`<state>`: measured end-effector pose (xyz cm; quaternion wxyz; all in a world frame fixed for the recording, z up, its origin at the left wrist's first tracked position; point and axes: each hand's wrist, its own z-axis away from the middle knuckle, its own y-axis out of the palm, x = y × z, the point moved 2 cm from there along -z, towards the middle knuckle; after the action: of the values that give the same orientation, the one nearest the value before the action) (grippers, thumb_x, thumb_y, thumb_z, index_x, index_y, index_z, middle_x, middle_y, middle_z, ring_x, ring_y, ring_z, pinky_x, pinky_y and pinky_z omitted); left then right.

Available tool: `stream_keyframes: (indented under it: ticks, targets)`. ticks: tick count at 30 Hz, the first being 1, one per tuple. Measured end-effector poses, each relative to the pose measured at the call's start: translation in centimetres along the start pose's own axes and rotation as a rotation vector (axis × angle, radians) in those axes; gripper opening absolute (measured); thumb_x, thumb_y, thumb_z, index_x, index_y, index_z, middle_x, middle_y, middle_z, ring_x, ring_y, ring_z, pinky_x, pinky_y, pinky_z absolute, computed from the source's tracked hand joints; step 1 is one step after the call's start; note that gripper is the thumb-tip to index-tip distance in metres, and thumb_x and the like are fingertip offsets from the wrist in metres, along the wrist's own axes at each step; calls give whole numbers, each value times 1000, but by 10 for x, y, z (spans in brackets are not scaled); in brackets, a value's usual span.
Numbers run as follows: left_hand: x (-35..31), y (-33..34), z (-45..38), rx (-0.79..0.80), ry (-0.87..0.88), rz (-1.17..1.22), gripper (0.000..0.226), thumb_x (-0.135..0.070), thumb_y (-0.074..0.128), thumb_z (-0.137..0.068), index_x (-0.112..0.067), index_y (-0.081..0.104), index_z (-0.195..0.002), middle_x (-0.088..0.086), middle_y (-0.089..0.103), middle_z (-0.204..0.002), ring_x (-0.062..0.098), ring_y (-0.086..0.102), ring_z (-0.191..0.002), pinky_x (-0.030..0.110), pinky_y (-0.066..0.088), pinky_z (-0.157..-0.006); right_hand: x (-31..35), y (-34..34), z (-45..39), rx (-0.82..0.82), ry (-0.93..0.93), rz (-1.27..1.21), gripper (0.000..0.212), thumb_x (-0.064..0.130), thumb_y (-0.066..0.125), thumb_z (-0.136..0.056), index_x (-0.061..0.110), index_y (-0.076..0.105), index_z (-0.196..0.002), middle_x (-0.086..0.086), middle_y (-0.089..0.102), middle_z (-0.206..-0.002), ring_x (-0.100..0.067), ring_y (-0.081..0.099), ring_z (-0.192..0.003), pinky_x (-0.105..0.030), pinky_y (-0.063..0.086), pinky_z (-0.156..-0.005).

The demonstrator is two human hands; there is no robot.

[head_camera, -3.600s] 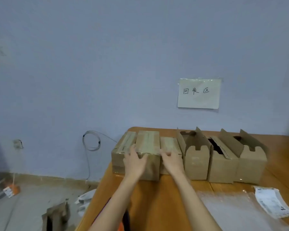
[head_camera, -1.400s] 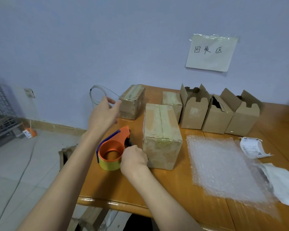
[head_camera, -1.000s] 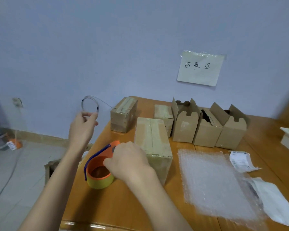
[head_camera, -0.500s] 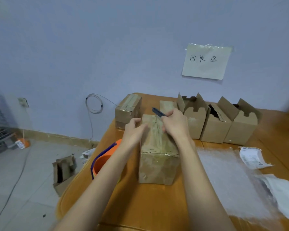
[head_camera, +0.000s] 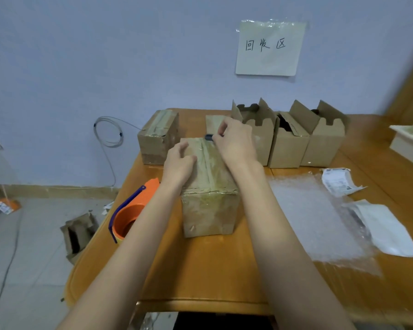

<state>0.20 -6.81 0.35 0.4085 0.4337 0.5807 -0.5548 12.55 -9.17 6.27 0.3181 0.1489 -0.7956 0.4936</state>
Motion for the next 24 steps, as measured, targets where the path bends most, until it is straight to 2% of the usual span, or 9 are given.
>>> stream_keyframes:
  ticks: [3,7,9,12,15,18,20,24]
  targets:
    - [1,0,0,-5,-8,20,50,-13,50,-97,-19,41,-145,-2,38,-151,18,38,-136,38,33,-113,-2,1,-3,14,8,27,18,10,53,-95,9,67,-106,-12,62,-107,-27,60,-88,-31,48,-68]
    - [0,0,1,1,-19,41,51,-11,49,-96,-19,40,-146,-1,39,-150,20,40,-135,38,33,-113,-2,1,-2,-3,11,17,20,15,53,-95,10,71,-103,-8,65,-106,-25,62,-86,-28,43,-64]
    - [-1,1,2,5,-13,34,51,-11,49,-97,-18,40,-146,-2,37,-151,17,37,-137,34,31,-113,-3,1,-2,-28,14,34,20,20,53,-95,13,72,-100,-7,68,-104,-25,63,-89,-30,47,-67]
    - [-2,0,3,5,-14,41,51,-10,49,-97,-18,40,-146,-1,36,-152,16,35,-138,32,31,-112,-2,0,0,-31,26,57,18,15,58,-91,18,72,-101,-6,68,-105,-25,62,-97,-31,50,-76]
    - [-2,1,2,4,-15,50,51,-9,49,-97,-17,39,-146,-1,35,-153,16,35,-139,31,30,-112,1,-4,1,-30,16,71,19,12,59,-91,17,72,-104,-6,67,-107,-25,61,-98,-26,42,-68]
    - [-3,3,2,-3,-11,60,51,-7,48,-97,-16,39,-146,0,35,-153,17,33,-140,30,28,-112,5,-4,2,-41,-12,79,17,9,60,-90,12,72,-102,-8,67,-104,-24,60,-89,-25,39,-64]
    - [-3,4,3,-7,-6,70,52,-6,47,-97,-14,38,-147,1,34,-154,17,33,-140,33,28,-115,8,-3,2,-24,-31,73,18,5,59,-89,9,72,-99,-11,68,-101,-24,58,-83,-26,41,-64]
    - [0,6,1,-15,-9,88,53,-6,48,-96,-15,38,-147,0,34,-154,18,36,-139,39,31,-115,14,-1,3,-18,-72,78,19,-1,55,-88,3,71,-98,-15,66,-99,-30,63,-90,-35,53,-72]
